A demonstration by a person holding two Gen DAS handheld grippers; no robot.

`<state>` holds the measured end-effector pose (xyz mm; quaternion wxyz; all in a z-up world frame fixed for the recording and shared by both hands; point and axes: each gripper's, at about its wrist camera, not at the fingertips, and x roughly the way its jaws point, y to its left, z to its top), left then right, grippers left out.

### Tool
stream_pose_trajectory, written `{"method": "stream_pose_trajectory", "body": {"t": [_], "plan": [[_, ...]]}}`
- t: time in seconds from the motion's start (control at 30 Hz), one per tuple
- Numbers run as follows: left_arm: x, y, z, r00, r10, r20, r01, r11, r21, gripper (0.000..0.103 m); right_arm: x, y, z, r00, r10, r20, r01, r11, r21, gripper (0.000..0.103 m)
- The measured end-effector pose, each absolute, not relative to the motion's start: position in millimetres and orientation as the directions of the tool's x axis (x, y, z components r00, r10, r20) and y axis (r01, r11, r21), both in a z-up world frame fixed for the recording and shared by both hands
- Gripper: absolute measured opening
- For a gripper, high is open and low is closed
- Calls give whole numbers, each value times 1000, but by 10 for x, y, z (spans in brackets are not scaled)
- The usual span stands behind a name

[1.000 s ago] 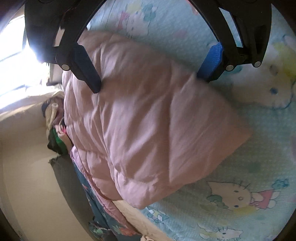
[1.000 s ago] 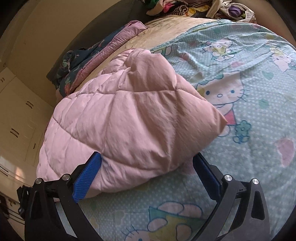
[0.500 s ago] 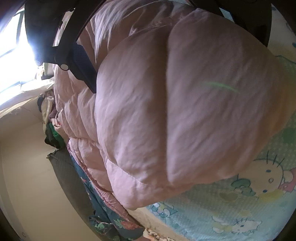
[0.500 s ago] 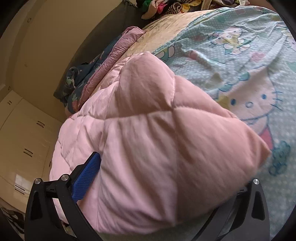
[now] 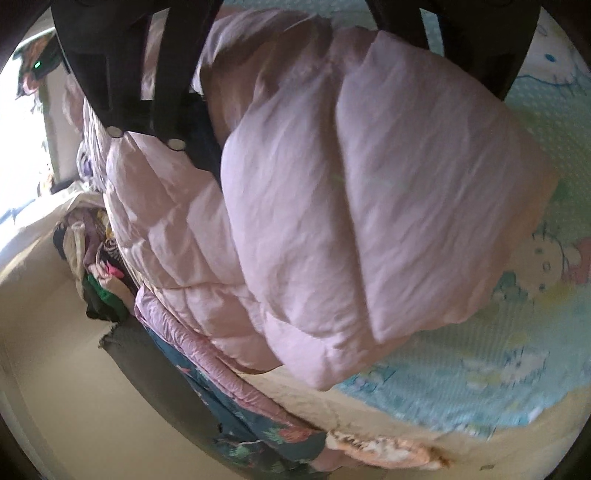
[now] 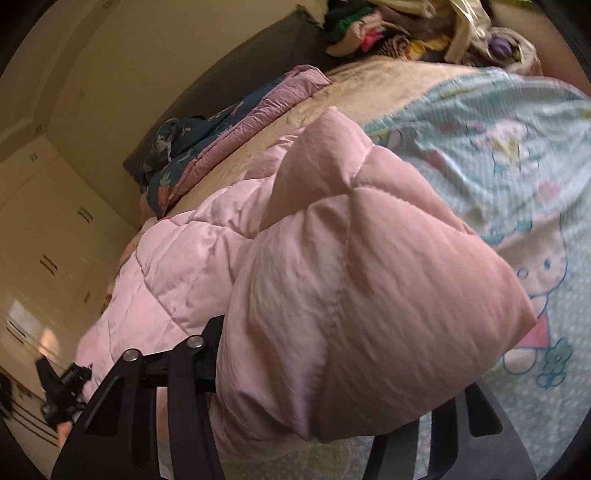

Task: Fold large clothes

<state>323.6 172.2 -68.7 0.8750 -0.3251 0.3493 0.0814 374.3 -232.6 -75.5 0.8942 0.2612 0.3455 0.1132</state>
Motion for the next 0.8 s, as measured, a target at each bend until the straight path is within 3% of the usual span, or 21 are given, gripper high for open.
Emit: {"method": "stream_pose_trajectory", "body": {"t": [0.3,0.8], "plan": [[3178,1628,-411,761,-47,-647,-328,833,-445,34,3646,-2086,-416,753,334,-567,-102,911,400,35],[2772,1560,56,785,-47,-618,-272,870,-412,32,3183,-1911,139,778,341,-528,-221,935,279,32]]}}
